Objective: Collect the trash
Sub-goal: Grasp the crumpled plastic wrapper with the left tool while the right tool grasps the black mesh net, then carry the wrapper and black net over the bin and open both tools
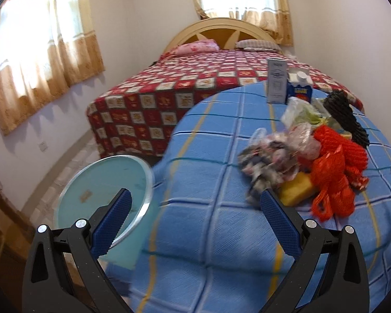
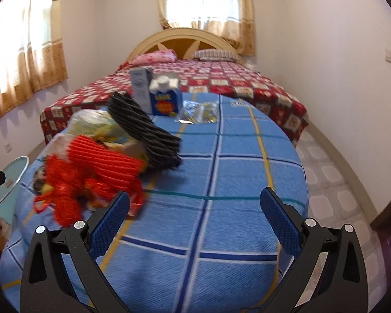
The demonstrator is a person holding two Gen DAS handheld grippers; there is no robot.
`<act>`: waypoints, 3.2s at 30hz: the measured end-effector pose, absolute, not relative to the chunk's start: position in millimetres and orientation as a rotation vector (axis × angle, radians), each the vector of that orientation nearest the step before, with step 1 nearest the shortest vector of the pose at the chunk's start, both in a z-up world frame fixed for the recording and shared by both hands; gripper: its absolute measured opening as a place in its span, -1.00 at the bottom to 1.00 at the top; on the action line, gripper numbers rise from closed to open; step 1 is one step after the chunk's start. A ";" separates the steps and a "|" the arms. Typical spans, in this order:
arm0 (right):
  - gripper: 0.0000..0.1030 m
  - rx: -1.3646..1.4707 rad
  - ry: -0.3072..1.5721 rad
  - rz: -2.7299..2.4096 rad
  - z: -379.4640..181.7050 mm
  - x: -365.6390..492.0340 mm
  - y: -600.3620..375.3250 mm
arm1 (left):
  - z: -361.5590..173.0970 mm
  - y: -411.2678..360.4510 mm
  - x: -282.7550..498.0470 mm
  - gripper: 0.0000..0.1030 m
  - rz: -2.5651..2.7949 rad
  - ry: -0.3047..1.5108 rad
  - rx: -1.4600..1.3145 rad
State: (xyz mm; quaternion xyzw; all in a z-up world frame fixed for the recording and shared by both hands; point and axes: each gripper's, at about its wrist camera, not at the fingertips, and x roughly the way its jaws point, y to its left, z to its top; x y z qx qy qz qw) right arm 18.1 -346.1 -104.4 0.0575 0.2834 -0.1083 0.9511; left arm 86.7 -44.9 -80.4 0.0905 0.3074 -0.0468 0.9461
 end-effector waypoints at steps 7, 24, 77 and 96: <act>0.89 0.140 0.595 -0.247 -116.9 27.8 -364.1 | -107.6 -81.3 124.4 0.70 -0.153 0.685 0.179; 0.88 0.134 0.549 -0.218 -98.3 48.0 -359.9 | -88.1 -75.9 108.6 -1.00 -0.306 0.666 0.173; -0.44 -0.006 0.569 0.124 -43.0 126.1 -275.4 | -58.9 56.2 92.7 -0.80 -0.014 0.640 0.193; -0.44 -0.211 0.606 0.308 -43.5 168.9 -126.4 | -72.0 133.2 104.4 -0.79 0.156 0.687 0.180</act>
